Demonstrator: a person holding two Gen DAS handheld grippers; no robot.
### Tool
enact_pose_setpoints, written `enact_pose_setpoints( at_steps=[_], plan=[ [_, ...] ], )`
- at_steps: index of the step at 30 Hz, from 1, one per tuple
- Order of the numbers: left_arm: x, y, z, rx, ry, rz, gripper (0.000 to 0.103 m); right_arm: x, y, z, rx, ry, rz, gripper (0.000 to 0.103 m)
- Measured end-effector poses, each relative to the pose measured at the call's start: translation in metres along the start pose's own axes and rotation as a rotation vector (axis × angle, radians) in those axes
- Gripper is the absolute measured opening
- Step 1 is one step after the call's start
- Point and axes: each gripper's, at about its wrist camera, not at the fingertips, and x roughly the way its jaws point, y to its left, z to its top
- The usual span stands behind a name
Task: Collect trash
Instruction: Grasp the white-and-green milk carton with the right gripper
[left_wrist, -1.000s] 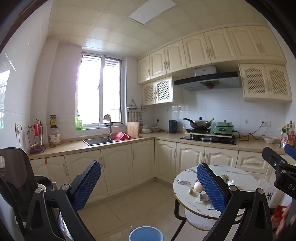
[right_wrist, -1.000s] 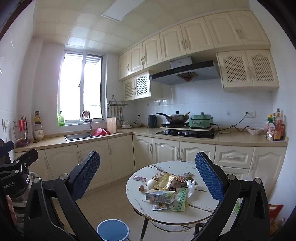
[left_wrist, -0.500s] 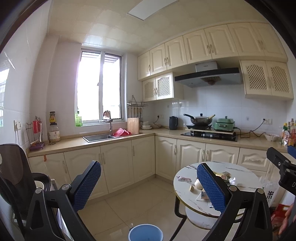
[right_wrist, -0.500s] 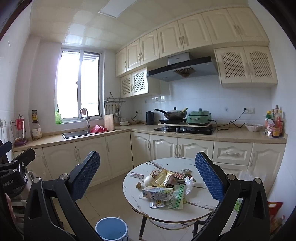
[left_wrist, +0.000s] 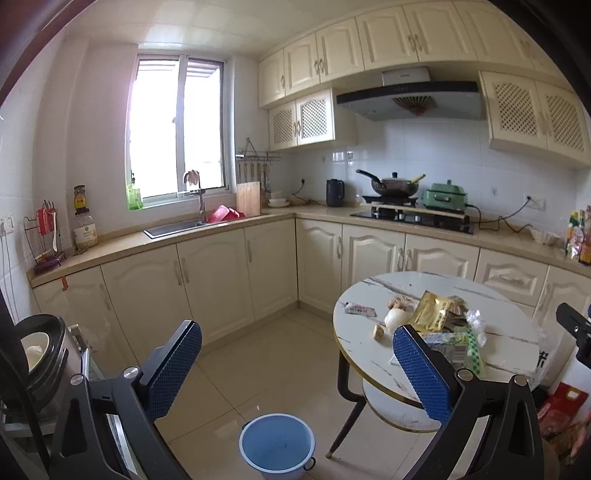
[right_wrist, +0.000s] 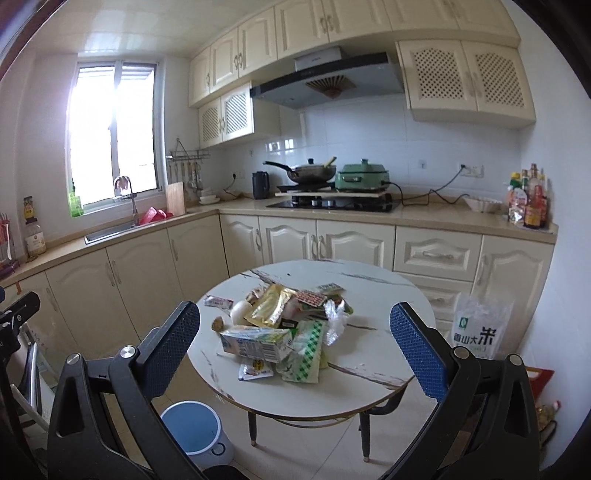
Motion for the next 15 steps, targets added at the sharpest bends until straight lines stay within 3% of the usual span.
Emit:
enact_pose_setpoints(
  at_steps=[6, 15],
  plan=[
    [0.066, -0.020, 0.024, 0.044, 0.112, -0.028, 0.102, 0.066, -0.018, -0.033, -0.022, 0.129, 0.049, 0.103],
    [0.151, -0.026, 0.042, 0.071, 0.213, -0.078, 0.102, 0.182, 0.030, -0.046, -0.289, 0.277, 0.237, 0.103]
  ],
)
